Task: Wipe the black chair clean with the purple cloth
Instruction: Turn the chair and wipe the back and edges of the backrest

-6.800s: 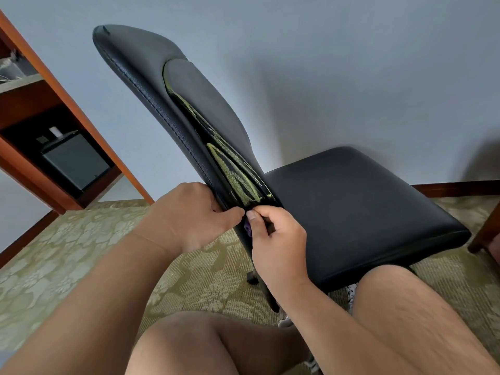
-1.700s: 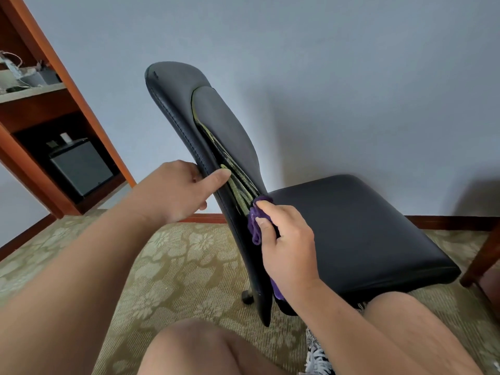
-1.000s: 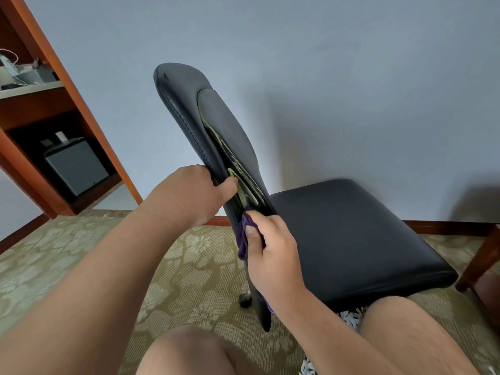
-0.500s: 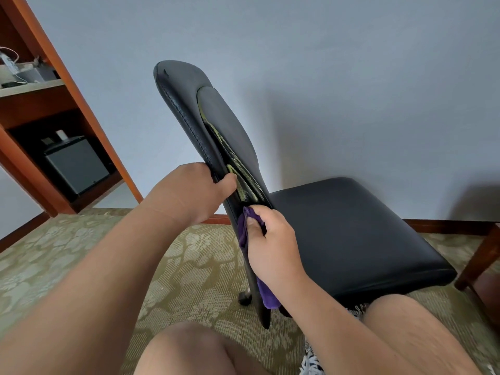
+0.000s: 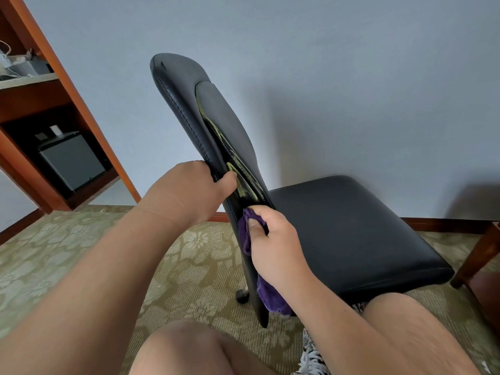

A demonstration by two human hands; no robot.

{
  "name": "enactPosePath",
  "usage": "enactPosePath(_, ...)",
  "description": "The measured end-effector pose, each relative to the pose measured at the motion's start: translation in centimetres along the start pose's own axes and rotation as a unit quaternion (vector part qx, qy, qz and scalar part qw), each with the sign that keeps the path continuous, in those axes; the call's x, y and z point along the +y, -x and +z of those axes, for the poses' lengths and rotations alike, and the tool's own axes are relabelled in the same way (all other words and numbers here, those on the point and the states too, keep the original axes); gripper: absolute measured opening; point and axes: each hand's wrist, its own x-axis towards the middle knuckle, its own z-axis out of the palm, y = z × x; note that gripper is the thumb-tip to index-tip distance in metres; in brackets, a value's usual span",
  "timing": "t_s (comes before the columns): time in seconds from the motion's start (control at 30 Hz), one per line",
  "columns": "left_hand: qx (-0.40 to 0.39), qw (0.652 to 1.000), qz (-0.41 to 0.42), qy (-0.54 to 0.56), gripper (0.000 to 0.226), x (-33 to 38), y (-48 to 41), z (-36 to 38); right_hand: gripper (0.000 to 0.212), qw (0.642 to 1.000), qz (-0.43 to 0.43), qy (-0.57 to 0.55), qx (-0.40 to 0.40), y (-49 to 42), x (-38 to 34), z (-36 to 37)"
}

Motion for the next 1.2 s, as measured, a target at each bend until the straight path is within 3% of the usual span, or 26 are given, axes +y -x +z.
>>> enactPosePath(0.2, 0.025, 0.999, -0.008, 0.038, 0.053, 0.2, 0.0, -0.2, 0.026, 0.999, -0.045, -0.019, 0.012, -1.4, -3.4, 0.2)
enactPosePath(0.3, 0.029, 0.987, -0.081, 0.135, 0.040, 0.4, 0.2, -0.1, 0.028, 0.998, -0.056, 0.022, 0.007, -0.8, -2.8, 0.0)
enactPosePath(0.33, 0.022, 0.974, -0.132, 0.183, 0.032, 0.3, 0.2, -0.1, 0.029, 0.998, -0.054, 0.036, 0.005, -0.5, -2.3, -0.1)
enactPosePath(0.43, 0.032, 0.901, -0.238, 0.362, 0.057, 0.4, -0.2, -0.1, 0.031, 0.996, -0.032, 0.079, -0.008, 0.2, -0.9, -0.6)
enactPosePath(0.53, 0.044, 0.901, -0.234, 0.363, 0.062, 0.7, -0.2, 0.0, 0.031, 0.994, -0.035, 0.100, -0.006, 0.6, -0.6, -1.2)
enactPosePath(0.77, 0.052, 0.880, -0.237, 0.409, 0.062, 1.0, 0.0, 0.2, 0.023, 0.988, -0.054, 0.106, 0.097, 0.9, -1.0, -2.8)
enactPosePath(0.9, 0.049, 0.878, -0.241, 0.411, 0.059, 1.2, 0.0, -0.2, 0.019, 0.976, -0.118, 0.143, 0.110, -0.4, -1.9, -2.4)
enactPosePath(1.0, 0.021, 0.894, -0.227, 0.385, 0.040, 1.2, 0.6, -1.1, 0.018, 0.966, -0.142, 0.180, 0.119, -0.9, -1.5, -1.5)
enactPosePath(1.03, 0.033, 0.867, -0.246, 0.431, 0.032, 1.4, 0.9, -1.7, 0.019, 0.965, -0.137, 0.184, 0.124, -0.9, -0.9, -1.4)
enactPosePath(1.13, 0.026, 0.866, -0.241, 0.436, 0.035, 1.5, 0.9, -1.0, 0.021, 0.969, -0.109, 0.175, 0.136, -0.1, 1.2, -1.6)
enactPosePath(1.2, 0.046, 0.879, -0.241, 0.409, 0.054, 1.2, 0.7, -1.0, 0.022, 0.974, -0.082, 0.163, 0.137, 0.3, 2.1, -1.8)
